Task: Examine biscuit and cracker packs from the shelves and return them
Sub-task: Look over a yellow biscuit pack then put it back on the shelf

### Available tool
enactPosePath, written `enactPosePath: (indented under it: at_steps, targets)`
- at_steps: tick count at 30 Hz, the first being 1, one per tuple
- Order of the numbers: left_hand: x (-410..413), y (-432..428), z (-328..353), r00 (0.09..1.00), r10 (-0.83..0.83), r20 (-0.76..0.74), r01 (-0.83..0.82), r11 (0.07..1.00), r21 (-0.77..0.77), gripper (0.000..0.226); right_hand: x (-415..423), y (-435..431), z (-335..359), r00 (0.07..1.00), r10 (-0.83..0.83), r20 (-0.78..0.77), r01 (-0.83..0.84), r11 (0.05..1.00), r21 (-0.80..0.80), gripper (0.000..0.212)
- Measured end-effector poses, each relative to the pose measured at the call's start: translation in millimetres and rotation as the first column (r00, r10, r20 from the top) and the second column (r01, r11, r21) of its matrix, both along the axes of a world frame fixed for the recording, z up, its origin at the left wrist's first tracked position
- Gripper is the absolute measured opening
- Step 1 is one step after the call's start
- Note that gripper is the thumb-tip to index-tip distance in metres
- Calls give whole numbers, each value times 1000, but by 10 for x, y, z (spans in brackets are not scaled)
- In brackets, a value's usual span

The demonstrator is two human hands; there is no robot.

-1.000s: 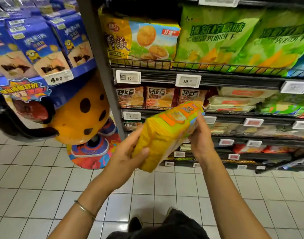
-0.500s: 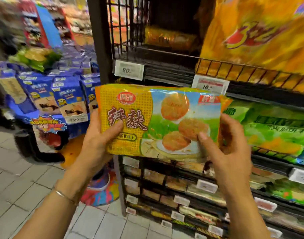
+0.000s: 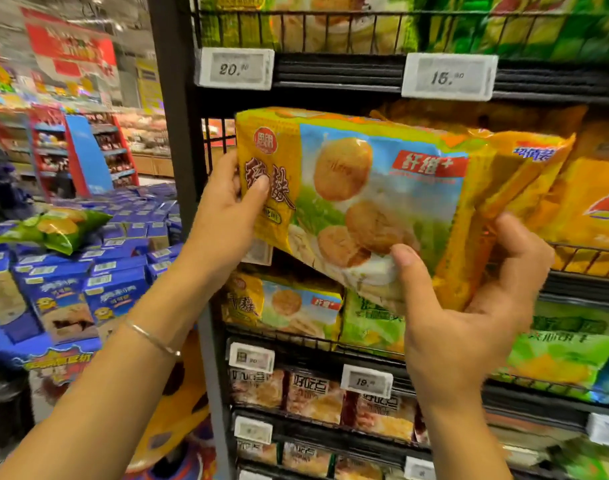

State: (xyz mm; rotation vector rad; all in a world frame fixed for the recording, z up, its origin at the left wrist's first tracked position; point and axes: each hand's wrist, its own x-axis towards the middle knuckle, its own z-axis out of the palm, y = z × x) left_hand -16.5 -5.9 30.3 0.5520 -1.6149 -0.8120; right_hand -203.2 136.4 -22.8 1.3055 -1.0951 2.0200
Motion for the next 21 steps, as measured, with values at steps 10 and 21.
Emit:
enactPosePath:
  at_steps: [10, 21]
  targets:
    - [-13, -298, 222, 988, -125, -89, 129, 991, 47, 36, 301, -188, 141, 993, -108, -54, 93, 969, -229, 58]
    - [-32, -533, 440, 964, 266, 30, -268, 958, 104, 51, 331, -763, 238, 995, 12, 101, -8, 999, -33, 58]
